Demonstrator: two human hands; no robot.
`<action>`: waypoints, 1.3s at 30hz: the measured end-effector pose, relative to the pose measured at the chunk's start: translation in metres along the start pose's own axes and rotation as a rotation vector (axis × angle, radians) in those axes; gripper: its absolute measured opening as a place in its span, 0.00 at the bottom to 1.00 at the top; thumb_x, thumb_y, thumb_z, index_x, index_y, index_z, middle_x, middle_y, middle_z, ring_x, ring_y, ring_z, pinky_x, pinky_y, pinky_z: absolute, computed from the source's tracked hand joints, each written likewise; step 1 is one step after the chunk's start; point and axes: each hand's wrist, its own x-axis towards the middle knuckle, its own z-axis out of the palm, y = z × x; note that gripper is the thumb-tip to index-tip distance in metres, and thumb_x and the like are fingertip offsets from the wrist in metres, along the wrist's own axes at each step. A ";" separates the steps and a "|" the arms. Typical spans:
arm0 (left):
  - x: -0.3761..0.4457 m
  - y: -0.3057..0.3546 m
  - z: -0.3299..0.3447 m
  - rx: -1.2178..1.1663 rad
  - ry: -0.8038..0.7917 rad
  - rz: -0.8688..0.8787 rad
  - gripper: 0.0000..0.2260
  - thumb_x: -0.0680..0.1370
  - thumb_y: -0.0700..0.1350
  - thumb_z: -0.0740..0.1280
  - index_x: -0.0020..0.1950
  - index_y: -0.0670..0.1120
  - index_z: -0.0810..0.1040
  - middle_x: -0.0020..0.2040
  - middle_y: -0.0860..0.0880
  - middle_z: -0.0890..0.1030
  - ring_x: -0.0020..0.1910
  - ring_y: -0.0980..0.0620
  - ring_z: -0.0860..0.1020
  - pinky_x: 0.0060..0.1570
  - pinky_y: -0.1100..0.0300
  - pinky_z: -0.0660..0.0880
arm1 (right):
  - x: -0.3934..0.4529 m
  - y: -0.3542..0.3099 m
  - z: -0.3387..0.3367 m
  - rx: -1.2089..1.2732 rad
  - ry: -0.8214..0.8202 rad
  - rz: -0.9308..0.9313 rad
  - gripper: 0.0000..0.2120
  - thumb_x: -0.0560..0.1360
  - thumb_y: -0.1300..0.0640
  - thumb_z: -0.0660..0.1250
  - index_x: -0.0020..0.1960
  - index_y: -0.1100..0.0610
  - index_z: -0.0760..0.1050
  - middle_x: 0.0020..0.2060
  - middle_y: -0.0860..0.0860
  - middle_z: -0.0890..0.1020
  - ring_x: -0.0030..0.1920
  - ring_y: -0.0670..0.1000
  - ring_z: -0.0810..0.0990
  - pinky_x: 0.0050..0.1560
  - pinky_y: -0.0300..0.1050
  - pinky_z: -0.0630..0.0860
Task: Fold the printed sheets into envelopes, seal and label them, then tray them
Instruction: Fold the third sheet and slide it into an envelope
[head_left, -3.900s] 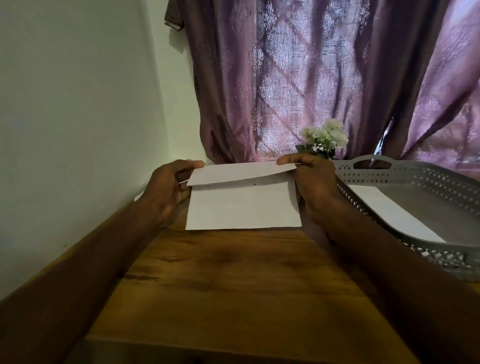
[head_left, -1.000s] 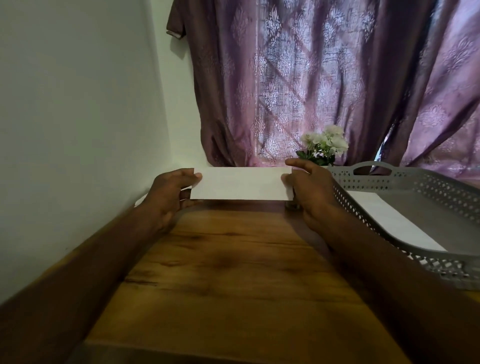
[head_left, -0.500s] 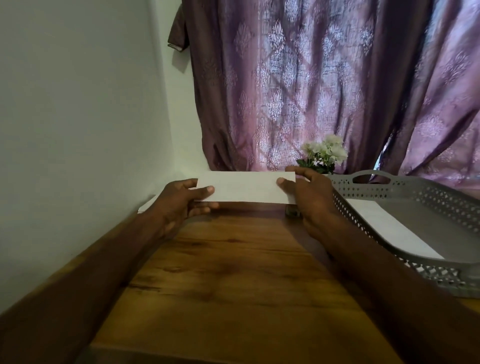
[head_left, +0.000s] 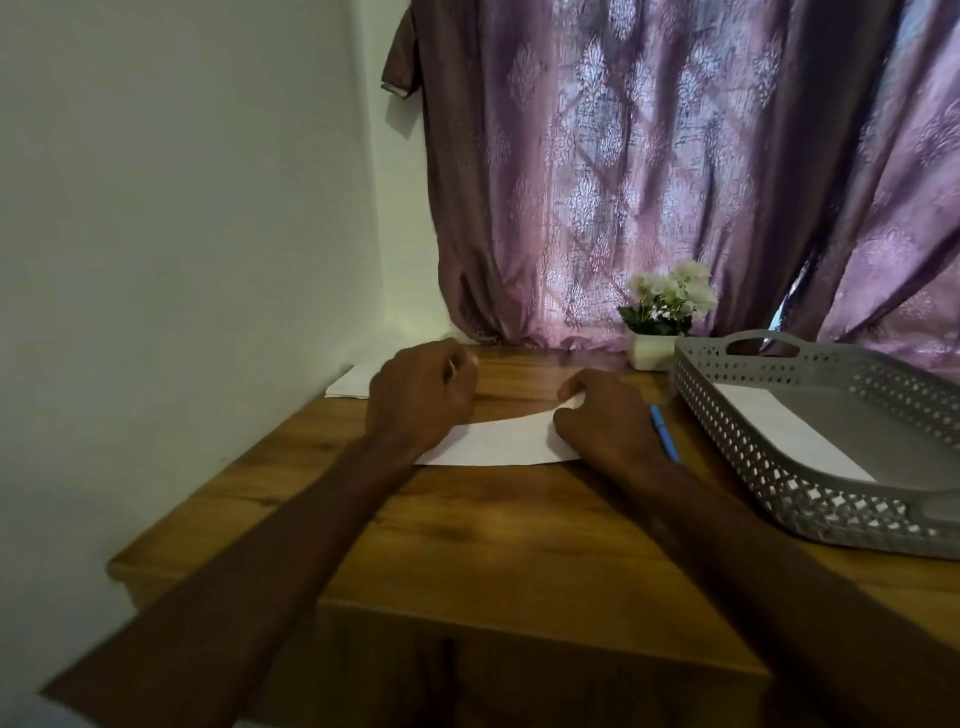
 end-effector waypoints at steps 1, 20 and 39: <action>-0.005 0.004 0.000 0.015 -0.057 0.028 0.09 0.82 0.55 0.66 0.52 0.53 0.83 0.44 0.56 0.83 0.41 0.57 0.77 0.43 0.59 0.74 | -0.005 0.000 -0.002 -0.065 -0.044 -0.038 0.10 0.69 0.63 0.70 0.50 0.57 0.83 0.45 0.49 0.80 0.51 0.50 0.78 0.49 0.43 0.73; -0.054 0.009 -0.022 0.338 -0.795 -0.155 0.32 0.85 0.64 0.45 0.85 0.48 0.50 0.85 0.47 0.51 0.84 0.47 0.52 0.80 0.41 0.47 | -0.036 -0.005 0.010 -0.520 -0.533 -0.138 0.31 0.84 0.38 0.43 0.83 0.50 0.50 0.83 0.49 0.51 0.82 0.50 0.51 0.79 0.58 0.48; -0.063 0.018 -0.028 0.365 -0.717 -0.270 0.40 0.81 0.70 0.48 0.85 0.45 0.51 0.85 0.43 0.51 0.84 0.43 0.51 0.80 0.40 0.46 | -0.049 -0.010 0.002 -0.533 -0.431 -0.159 0.26 0.85 0.42 0.48 0.81 0.49 0.59 0.82 0.51 0.55 0.81 0.53 0.54 0.78 0.61 0.51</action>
